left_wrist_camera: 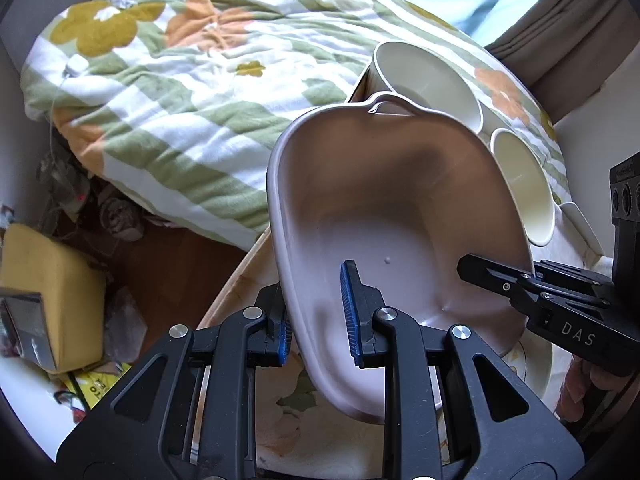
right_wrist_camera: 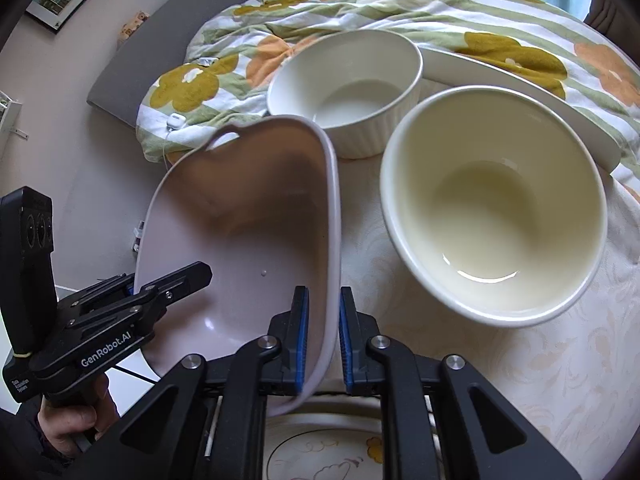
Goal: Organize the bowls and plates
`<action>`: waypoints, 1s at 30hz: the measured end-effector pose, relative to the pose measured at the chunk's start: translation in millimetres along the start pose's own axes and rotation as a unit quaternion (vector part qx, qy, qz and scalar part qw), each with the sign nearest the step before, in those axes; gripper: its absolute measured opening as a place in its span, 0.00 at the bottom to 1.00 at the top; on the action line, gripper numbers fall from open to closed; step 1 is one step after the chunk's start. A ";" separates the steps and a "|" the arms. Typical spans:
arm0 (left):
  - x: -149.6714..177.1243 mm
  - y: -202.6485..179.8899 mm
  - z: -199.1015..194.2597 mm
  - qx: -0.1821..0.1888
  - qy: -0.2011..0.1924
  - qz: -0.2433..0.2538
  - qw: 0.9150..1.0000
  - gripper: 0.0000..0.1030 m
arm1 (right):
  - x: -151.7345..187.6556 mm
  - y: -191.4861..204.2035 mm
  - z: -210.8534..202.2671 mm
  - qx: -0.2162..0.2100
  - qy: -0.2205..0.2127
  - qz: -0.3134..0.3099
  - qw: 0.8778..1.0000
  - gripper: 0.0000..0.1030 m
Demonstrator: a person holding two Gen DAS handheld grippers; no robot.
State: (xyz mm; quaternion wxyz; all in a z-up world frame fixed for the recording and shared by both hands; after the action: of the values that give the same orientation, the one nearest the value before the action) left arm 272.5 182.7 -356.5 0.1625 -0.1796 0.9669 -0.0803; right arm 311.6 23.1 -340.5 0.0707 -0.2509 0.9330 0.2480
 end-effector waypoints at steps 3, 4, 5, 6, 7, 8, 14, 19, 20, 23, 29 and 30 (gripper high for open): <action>1.0 -7.8 -21.4 -0.009 -0.017 0.012 1.000 0.18 | 5.6 5.7 -16.6 -0.008 -0.021 -0.005 1.000 0.13; 1.9 -12.0 -29.5 -0.012 -0.025 0.017 0.999 0.18 | 7.3 7.9 -23.2 -0.010 -0.029 -0.007 1.000 0.13; 2.9 -16.9 -38.0 -0.013 -0.032 0.021 0.999 0.18 | 10.4 8.8 -33.1 -0.012 -0.038 -0.009 0.999 0.13; 4.6 -22.6 -46.6 -0.013 -0.038 0.025 0.999 0.18 | 13.5 10.0 -40.1 -0.013 -0.045 -0.011 0.999 0.13; 6.9 -30.2 -56.1 -0.011 -0.045 0.029 0.998 0.18 | 18.5 9.4 -51.9 -0.013 -0.056 -0.013 0.998 0.13; 10.3 -39.0 -65.2 -0.010 -0.051 0.035 0.998 0.18 | 23.6 7.8 -62.7 -0.013 -0.065 -0.013 0.998 0.13; 39.2 -107.1 -106.0 0.011 -0.072 0.083 0.994 0.18 | 70.5 -17.3 -127.3 -0.007 -0.110 0.018 0.994 0.13; 77.6 -185.2 -117.0 0.040 -0.076 0.136 0.987 0.18 | 129.8 -57.8 -177.3 0.019 -0.141 0.065 0.988 0.13; 86.3 -200.4 -116.1 0.045 -0.074 0.147 0.985 0.18 | 138.7 -65.7 -186.1 0.027 -0.147 0.073 0.986 0.13; 115.0 -246.5 -107.5 0.067 -0.061 0.178 0.980 0.18 | 177.3 -98.1 -208.2 0.050 -0.161 0.106 0.980 0.13; 169.7 -328.7 -69.6 0.112 -0.016 0.231 0.966 0.18 | 237.1 -158.8 -228.0 0.084 -0.170 0.180 0.965 0.13; 177.8 -340.1 -62.4 0.120 -0.009 0.238 0.964 0.18 | 246.6 -169.6 -228.7 0.089 -0.168 0.193 0.963 0.13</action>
State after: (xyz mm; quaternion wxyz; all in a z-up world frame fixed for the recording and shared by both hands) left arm 203.4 -191.4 -276.2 0.2059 0.0756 0.9635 -0.1535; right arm 182.2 -325.0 -278.0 0.1996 -0.0133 0.9567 0.2115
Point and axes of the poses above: each gripper's, at about its wrist camera, not at the fingertips, and z roughly the way its jaws point, y to its left, x to its underside, the point moved 7 cm from there along z, roughly the way its jaws point, and after that the axes turned 3 degrees about y, right-handed, at the moved point
